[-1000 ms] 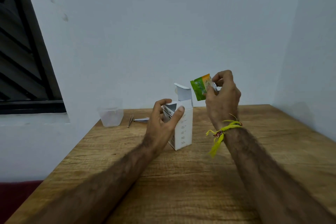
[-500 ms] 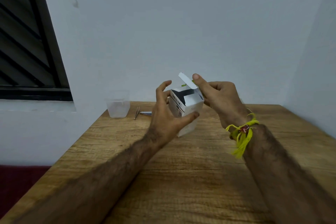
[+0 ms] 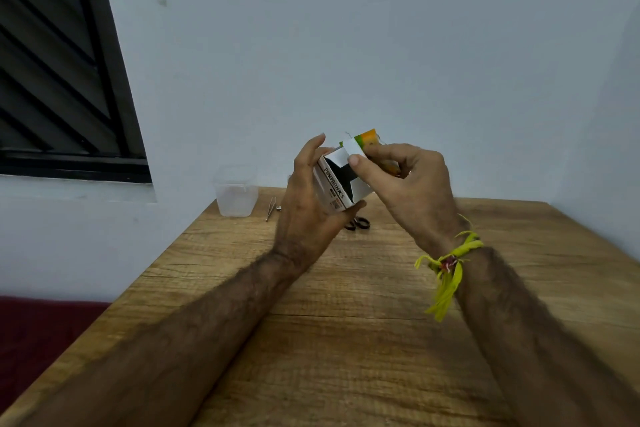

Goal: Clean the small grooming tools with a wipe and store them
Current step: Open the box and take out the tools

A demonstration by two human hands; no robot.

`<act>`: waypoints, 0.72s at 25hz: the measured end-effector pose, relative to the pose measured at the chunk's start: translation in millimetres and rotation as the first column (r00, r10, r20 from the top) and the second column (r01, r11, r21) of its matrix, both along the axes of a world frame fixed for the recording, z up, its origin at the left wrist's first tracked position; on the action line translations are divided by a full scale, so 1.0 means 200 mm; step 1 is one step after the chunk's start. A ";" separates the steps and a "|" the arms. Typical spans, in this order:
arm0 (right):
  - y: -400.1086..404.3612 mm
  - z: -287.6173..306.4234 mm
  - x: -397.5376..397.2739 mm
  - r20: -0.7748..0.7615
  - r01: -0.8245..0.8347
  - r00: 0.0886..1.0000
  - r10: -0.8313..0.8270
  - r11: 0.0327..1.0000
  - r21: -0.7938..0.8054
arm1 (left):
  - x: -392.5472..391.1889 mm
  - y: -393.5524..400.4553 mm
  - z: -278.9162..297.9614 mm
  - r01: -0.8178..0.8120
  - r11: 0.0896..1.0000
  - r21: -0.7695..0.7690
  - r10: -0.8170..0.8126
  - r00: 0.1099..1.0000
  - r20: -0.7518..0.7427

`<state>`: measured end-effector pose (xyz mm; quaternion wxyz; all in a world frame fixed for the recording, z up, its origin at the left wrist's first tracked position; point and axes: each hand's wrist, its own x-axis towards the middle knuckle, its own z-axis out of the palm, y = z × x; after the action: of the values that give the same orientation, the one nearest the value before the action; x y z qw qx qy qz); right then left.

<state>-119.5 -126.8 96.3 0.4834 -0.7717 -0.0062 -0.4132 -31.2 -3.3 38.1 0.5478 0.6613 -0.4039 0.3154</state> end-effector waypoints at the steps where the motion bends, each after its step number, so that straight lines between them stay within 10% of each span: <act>1: 0.01 -0.01 0.00 0.029 0.010 1.000 -0.010 1.000 -0.019 | 0.00 0.00 0.00 -0.010 1.000 -0.012 0.010 1.000 0.023; 18: 0.08 -0.20 0.09 0.345 0.295 0.926 -0.152 0.862 -0.412 | 0.00 0.01 0.02 -0.014 0.999 -0.041 0.014 1.000 0.010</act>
<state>-101.7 -109.9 57.1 0.2298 -0.7869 -0.0860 -0.5662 -32.1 -1.1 41.7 0.5572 0.6510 -0.3954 0.3307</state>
